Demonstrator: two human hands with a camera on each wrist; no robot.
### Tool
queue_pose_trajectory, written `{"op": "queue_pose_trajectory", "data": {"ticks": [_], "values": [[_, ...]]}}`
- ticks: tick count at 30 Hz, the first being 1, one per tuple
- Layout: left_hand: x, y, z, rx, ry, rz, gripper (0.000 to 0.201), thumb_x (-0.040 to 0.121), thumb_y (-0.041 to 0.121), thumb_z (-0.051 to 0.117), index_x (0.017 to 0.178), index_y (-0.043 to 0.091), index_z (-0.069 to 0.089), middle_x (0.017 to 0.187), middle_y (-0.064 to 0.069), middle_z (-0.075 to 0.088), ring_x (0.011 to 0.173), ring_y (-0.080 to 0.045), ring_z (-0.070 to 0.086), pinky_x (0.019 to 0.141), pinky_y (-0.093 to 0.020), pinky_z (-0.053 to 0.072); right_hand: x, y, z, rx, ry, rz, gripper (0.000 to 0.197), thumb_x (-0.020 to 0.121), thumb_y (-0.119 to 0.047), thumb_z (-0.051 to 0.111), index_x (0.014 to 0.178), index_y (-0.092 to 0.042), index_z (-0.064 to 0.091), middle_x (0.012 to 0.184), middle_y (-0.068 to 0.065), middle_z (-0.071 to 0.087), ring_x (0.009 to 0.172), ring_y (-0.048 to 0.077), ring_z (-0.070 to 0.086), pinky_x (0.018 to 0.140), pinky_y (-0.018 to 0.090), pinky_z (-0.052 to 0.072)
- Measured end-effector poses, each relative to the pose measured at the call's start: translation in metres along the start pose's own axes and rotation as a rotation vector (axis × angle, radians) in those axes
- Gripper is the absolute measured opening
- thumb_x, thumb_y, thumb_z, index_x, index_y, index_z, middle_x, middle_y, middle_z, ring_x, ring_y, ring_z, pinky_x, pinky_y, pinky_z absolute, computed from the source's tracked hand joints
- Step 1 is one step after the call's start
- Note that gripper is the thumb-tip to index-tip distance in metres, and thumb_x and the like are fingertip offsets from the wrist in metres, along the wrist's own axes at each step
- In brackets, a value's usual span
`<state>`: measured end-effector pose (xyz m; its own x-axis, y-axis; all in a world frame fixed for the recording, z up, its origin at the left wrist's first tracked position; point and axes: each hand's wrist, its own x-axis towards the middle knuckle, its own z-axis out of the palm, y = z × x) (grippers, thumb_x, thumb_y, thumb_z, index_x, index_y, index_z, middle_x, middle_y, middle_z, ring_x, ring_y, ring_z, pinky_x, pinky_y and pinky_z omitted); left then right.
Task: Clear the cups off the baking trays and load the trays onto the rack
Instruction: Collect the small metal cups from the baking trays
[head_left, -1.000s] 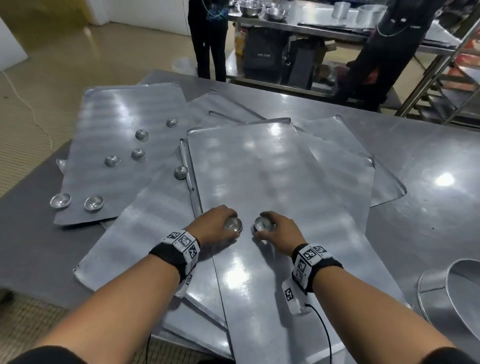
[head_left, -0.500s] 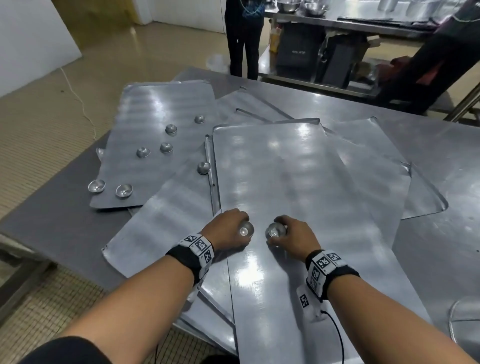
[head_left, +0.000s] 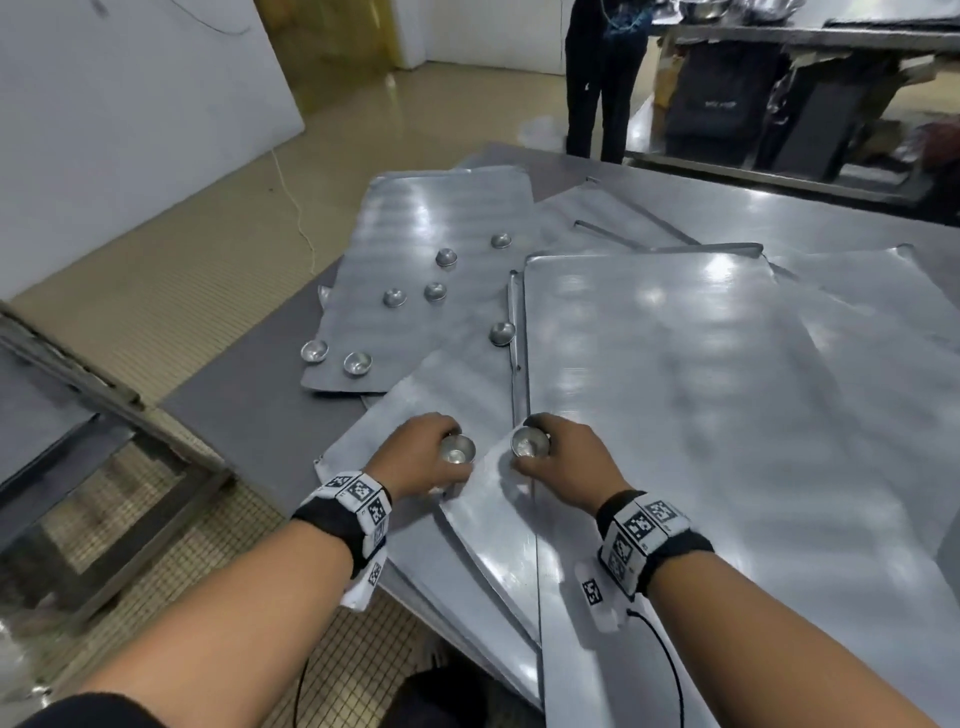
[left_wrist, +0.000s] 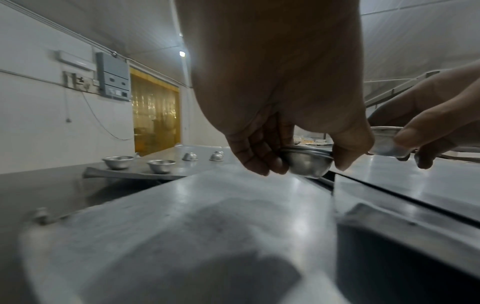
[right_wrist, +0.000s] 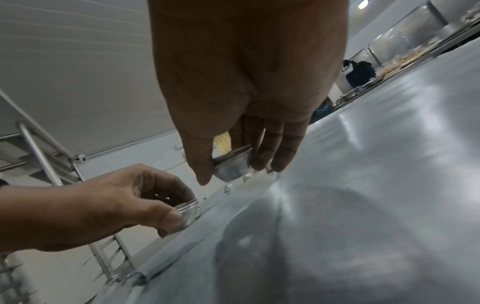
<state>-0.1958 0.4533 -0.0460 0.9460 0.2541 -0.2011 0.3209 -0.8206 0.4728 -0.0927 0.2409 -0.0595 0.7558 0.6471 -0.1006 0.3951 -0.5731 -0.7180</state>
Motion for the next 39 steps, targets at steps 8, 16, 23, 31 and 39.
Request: {"op": "queue_pose_trajectory", "data": {"ticks": [8,16,23,31,39], "values": [[0.000,-0.095,-0.036,-0.008,0.023,-0.001,0.032,0.068,0.042,0.074,0.092,0.024,0.064,0.094,0.008,0.064,0.088,-0.014,0.059,0.071,-0.027,0.040,0.041,-0.063,0.063,-0.077,-0.025,-0.002,0.044,0.082,-0.035,0.074,0.121,-0.019,0.063,0.114,0.001,0.069,0.104,0.023,0.063,0.078,0.028,0.044],[0.018,-0.160,-0.067,-0.009,-0.085,0.104,0.043,0.073,0.039,0.075,0.112,0.022,0.065,0.111,0.007,0.066,0.100,-0.017,0.061,0.084,-0.033,0.051,0.088,-0.110,0.117,-0.180,-0.038,0.137,0.048,0.080,-0.033,0.074,0.125,-0.018,0.062,0.117,0.005,0.069,0.105,0.025,0.063,0.078,0.027,0.043],[0.038,-0.167,-0.062,-0.023,-0.174,0.259,0.055,0.077,0.039,0.071,0.128,0.024,0.060,0.129,0.004,0.062,0.119,-0.018,0.058,0.097,-0.035,0.048,0.093,-0.102,0.126,-0.252,0.004,0.276,0.029,0.082,-0.031,0.064,0.109,-0.022,0.064,0.104,0.002,0.070,0.098,0.024,0.065,0.072,0.028,0.042],[0.066,-0.168,-0.068,-0.017,-0.258,0.307,0.076,0.068,0.061,0.080,0.133,0.028,0.058,0.124,0.010,0.061,0.112,-0.010,0.058,0.097,-0.031,0.047,0.101,-0.099,0.108,-0.211,-0.080,0.315,0.076,0.075,-0.052,0.078,0.139,-0.019,0.054,0.129,0.004,0.061,0.115,0.022,0.060,0.096,0.034,0.049],[0.107,-0.191,-0.099,0.025,0.004,0.094,0.058,0.087,0.052,0.067,0.138,0.027,0.053,0.138,0.005,0.047,0.116,-0.021,0.059,0.096,-0.035,0.048,0.156,-0.067,0.046,-0.274,0.214,0.328,0.044,0.089,-0.044,0.067,0.125,-0.019,0.065,0.125,0.006,0.066,0.107,0.025,0.064,0.093,0.039,0.052]]}}
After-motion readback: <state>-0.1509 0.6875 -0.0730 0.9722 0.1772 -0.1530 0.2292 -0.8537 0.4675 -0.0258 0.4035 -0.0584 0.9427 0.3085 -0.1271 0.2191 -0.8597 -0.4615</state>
